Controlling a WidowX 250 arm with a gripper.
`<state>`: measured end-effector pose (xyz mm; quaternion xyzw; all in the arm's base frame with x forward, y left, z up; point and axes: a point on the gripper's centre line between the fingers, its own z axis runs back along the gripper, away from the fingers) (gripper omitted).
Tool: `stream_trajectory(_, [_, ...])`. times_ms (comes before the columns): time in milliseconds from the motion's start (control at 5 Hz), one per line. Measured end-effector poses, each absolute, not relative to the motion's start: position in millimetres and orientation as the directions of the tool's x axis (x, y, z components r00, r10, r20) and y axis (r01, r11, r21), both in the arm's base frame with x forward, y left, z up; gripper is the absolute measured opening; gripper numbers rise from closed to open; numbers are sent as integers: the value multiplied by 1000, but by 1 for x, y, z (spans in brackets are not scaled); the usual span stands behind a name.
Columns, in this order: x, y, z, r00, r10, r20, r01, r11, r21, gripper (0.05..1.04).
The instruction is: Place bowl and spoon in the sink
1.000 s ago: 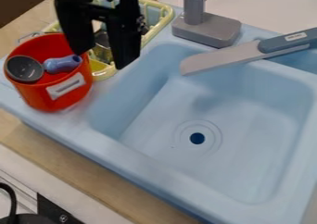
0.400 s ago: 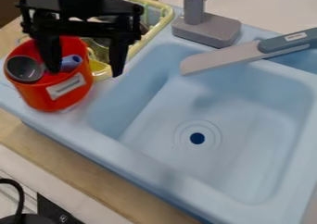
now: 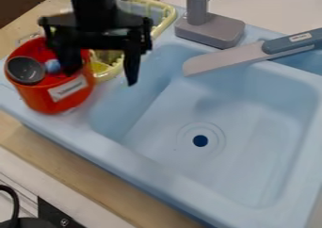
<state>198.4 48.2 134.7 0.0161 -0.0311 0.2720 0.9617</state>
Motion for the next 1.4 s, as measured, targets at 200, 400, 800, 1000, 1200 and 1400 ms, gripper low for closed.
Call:
stream_trajectory(200, [197,48,123,860,500,100,-500,866,-20,954])
stream_trajectory(400, [199,52,122,873,477,105,-469,878,-93,689])
stream_trajectory(800, [193,50,122,905,417,84,-416,909,-35,174])
stream_trajectory(1000, [191,47,123,924,378,61,-380,925,21,67])
stream_trajectory(1200, [193,38,129,955,294,46,-297,951,82,57])
stream_trajectory(1400, [188,17,136,978,207,40,-210,971,116,57])
